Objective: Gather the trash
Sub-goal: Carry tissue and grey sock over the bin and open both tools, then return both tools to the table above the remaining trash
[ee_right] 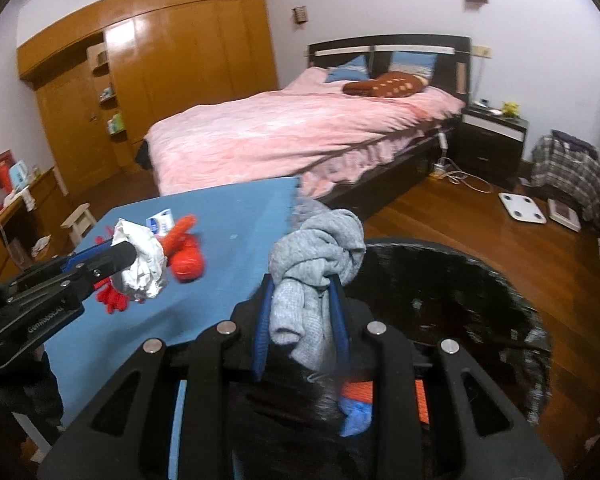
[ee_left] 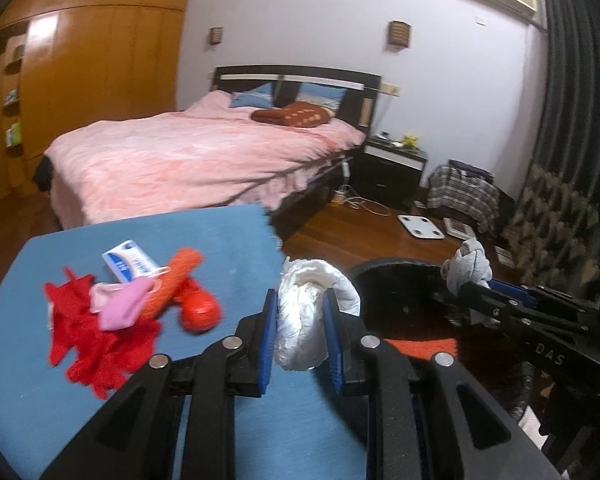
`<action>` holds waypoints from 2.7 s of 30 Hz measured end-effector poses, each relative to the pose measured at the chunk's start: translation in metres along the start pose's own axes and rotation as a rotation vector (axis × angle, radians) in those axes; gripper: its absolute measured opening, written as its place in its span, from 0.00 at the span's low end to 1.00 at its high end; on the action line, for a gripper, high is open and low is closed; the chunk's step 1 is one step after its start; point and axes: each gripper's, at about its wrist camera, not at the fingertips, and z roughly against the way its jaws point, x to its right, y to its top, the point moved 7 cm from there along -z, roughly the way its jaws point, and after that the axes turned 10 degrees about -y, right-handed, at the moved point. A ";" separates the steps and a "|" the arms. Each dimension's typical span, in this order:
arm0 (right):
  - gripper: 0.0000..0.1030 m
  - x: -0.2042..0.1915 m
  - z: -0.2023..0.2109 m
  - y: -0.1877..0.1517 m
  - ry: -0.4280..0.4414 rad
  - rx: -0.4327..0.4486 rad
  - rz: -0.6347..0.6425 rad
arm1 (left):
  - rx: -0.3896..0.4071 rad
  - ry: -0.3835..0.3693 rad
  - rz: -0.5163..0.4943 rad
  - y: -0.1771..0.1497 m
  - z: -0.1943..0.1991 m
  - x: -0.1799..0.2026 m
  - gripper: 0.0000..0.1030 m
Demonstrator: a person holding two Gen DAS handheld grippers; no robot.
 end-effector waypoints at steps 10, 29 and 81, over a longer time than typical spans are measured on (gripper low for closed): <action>0.25 0.060 0.004 -0.011 -0.116 -0.009 -0.069 | -0.022 -0.109 -0.048 0.007 -0.035 0.053 0.22; 0.82 0.105 0.004 -0.022 -0.216 -0.004 -0.128 | -0.056 -0.140 -0.060 0.001 -0.053 0.066 0.71; 0.81 -0.204 -0.161 0.005 0.061 -0.100 0.175 | 0.021 0.456 0.229 -0.058 0.048 -0.240 0.94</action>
